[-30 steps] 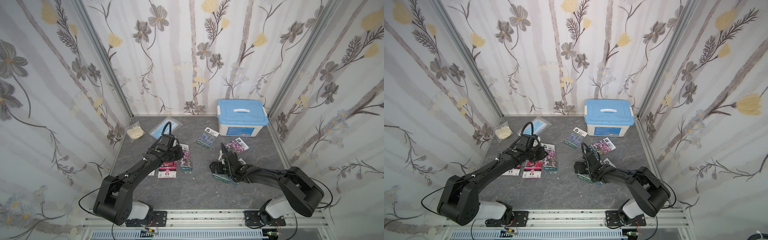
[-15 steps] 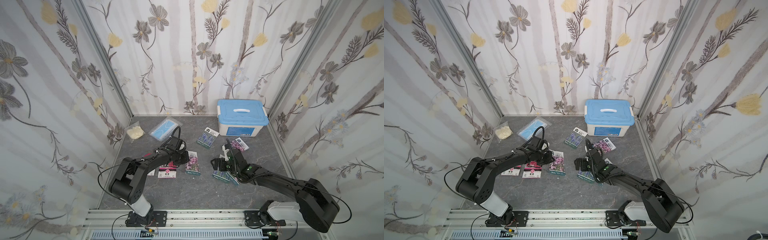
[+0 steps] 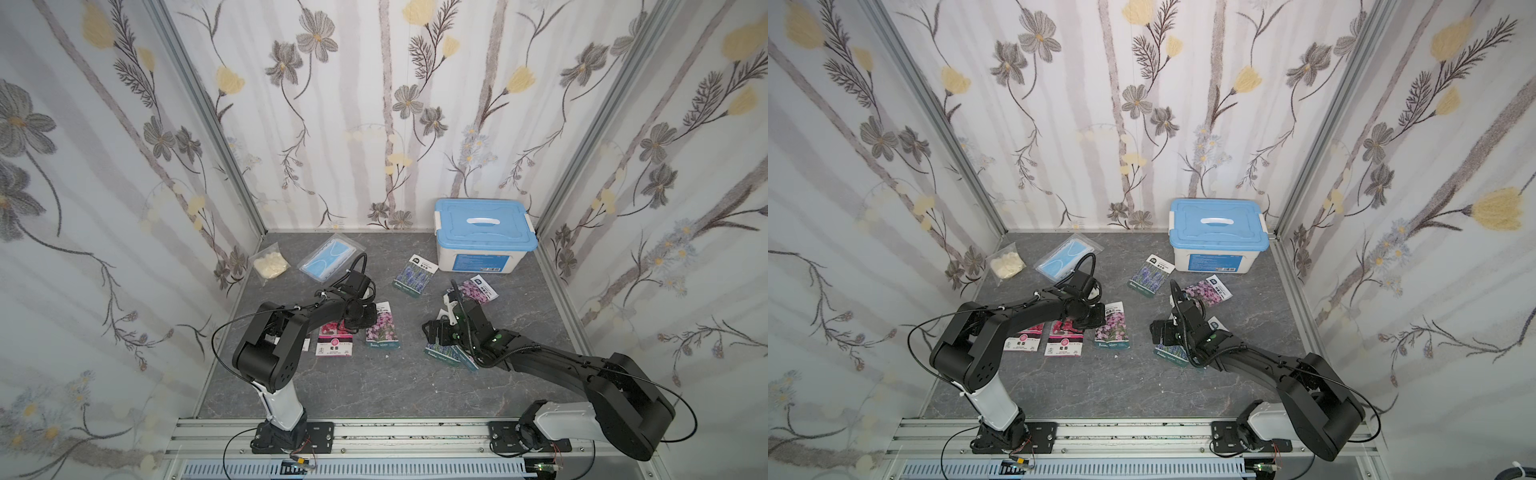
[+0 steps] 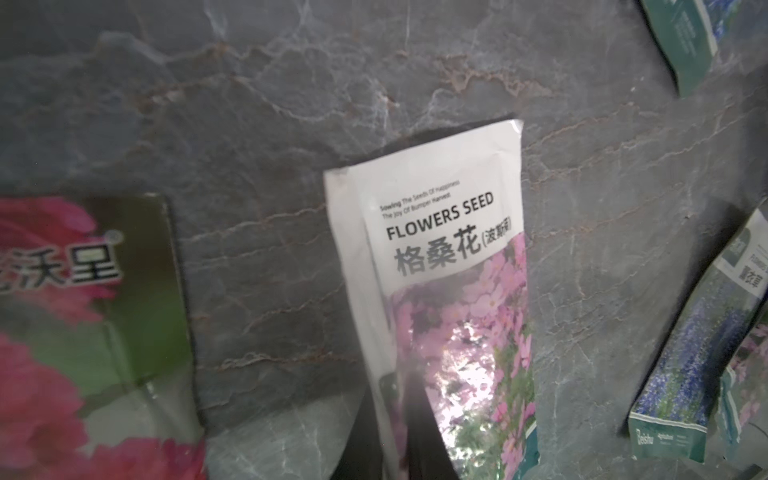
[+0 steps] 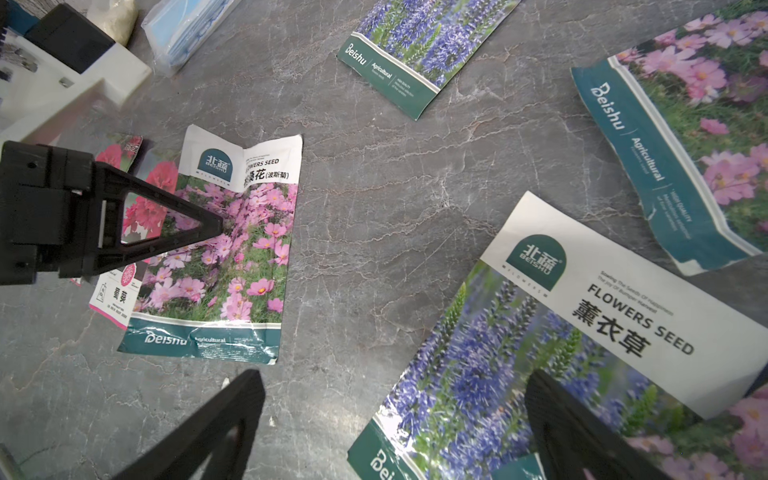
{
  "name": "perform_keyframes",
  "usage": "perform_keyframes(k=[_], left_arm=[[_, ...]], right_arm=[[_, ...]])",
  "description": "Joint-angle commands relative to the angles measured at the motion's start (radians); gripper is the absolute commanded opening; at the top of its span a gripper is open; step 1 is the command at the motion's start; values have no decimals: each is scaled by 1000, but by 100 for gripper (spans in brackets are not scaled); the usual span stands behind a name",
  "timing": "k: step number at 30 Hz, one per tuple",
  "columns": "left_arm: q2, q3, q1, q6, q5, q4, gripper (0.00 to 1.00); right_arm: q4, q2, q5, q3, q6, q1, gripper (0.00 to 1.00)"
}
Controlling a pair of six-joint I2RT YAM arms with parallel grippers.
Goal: Arrange the seed packets in a row
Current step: Place the seed packet at the center of the board, then adjust the seed packet at the center of the board.
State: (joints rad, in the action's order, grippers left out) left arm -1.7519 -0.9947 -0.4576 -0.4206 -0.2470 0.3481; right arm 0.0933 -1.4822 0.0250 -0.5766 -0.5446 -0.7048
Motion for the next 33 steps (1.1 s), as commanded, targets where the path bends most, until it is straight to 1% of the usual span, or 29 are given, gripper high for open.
perform_keyframes(k=[1,3,4,7,10,11,12,17,23,29,33], left_arm=[[-3,-10,1,40,45,59,26],[4,-19,1,46,58,76,36],[12,-23,0,50,62,82,38],[44,-42,2,57,84,118,52],[91,-69,0,62,117,154,68],[105,-79,2,63,126,168,76],[116,-91,0,63,126,178,79],[133,-116,-27,32,72,165,82],[89,-101,-78,-35,12,53,81],[-9,-131,-114,-50,27,27,81],[-54,-131,-130,-45,69,20,80]], right_arm=[[46,0,11,1,19,3,100],[45,5,15,1,21,5,100],[45,8,15,3,22,7,100],[41,18,16,1,23,11,100],[39,35,19,6,22,18,100],[37,39,17,7,23,21,100],[36,45,16,7,22,26,100],[32,69,5,16,19,52,100],[37,89,-24,28,14,83,100],[28,117,-20,47,18,96,100],[14,139,3,57,25,97,99]])
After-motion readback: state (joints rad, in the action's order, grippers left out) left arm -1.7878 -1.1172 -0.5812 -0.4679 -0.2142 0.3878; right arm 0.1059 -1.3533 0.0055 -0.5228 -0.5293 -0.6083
